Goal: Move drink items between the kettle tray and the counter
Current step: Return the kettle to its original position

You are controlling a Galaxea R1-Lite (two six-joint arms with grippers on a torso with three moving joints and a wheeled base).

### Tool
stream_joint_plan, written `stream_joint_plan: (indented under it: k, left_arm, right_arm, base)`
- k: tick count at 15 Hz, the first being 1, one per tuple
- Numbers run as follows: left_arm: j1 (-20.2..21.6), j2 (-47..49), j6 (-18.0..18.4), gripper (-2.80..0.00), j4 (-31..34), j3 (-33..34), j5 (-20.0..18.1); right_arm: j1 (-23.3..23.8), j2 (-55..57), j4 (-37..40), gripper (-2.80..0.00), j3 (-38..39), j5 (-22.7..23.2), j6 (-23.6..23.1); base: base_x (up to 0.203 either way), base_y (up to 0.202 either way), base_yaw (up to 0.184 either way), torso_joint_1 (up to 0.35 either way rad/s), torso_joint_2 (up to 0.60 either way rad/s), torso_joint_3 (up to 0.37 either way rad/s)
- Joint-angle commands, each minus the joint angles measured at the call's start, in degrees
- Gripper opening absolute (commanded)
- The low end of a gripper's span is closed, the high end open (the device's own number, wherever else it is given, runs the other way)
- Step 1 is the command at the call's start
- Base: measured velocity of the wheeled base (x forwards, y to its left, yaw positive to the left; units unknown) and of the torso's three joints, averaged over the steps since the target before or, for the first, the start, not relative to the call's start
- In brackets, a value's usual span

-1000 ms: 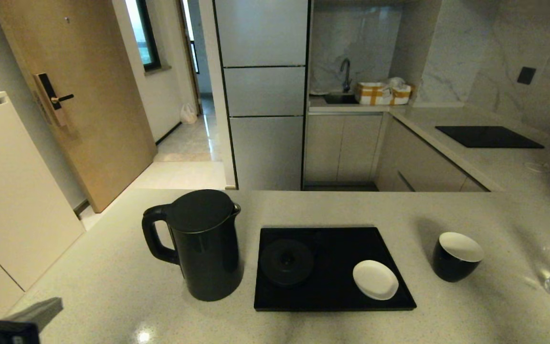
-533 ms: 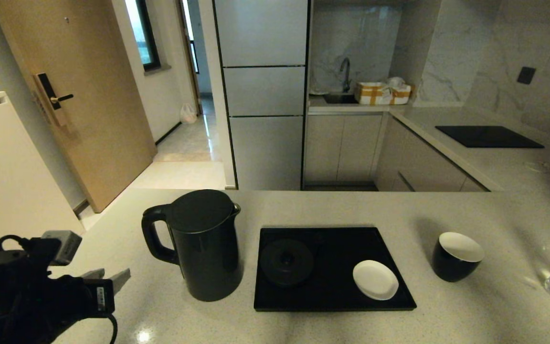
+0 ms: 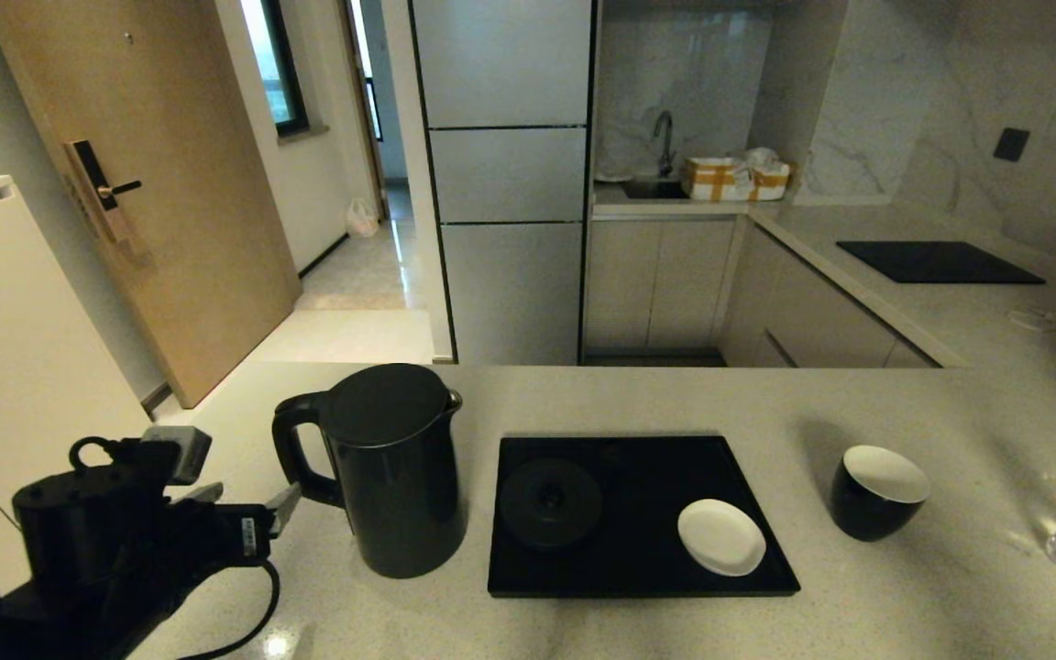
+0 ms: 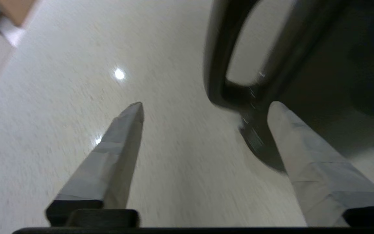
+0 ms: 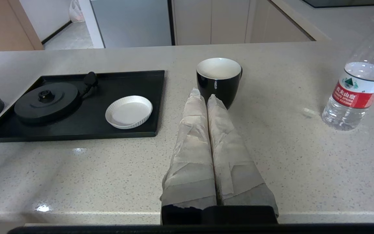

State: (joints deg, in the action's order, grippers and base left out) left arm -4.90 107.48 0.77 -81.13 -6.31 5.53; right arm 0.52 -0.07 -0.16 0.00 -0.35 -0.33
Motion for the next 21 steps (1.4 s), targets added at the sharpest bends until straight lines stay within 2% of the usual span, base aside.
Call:
stream_joint_plan:
  k: [1, 8, 17, 21]
  left_arm:
    - [-1.3, 9.2, 1.4, 0.0, -5.6, -2.2, 3.7]
    - [-2.7, 13.9, 3.9, 0.0, -6.5, -11.5, 6.8]
    - [-2.7, 17.4, 4.1, 0.0, -6.5, -14.0, 7.3]
    - [-2.7, 19.1, 4.9, 0.0, -6.5, -17.9, 8.1]
  right_arm:
    - [0.0, 0.0, 0.0, -2.8, 0.0, 0.0, 0.0]
    - [0.0, 0.0, 0.0, -2.8, 0.0, 0.0, 0.0]
    - [0.0, 0.0, 0.0, -2.8, 0.0, 0.0, 0.0]
    - [0.0, 0.0, 0.0, -2.8, 0.0, 0.0, 0.0]
  base:
    - [0.0, 0.0, 0.0, 0.0, 0.0, 0.0]
    - [0.0, 0.0, 0.0, 0.0, 0.0, 0.0]
    - [0.0, 0.0, 0.0, 0.0, 0.0, 0.0]
    - [0.0, 0.0, 0.0, 0.0, 0.0, 0.0]
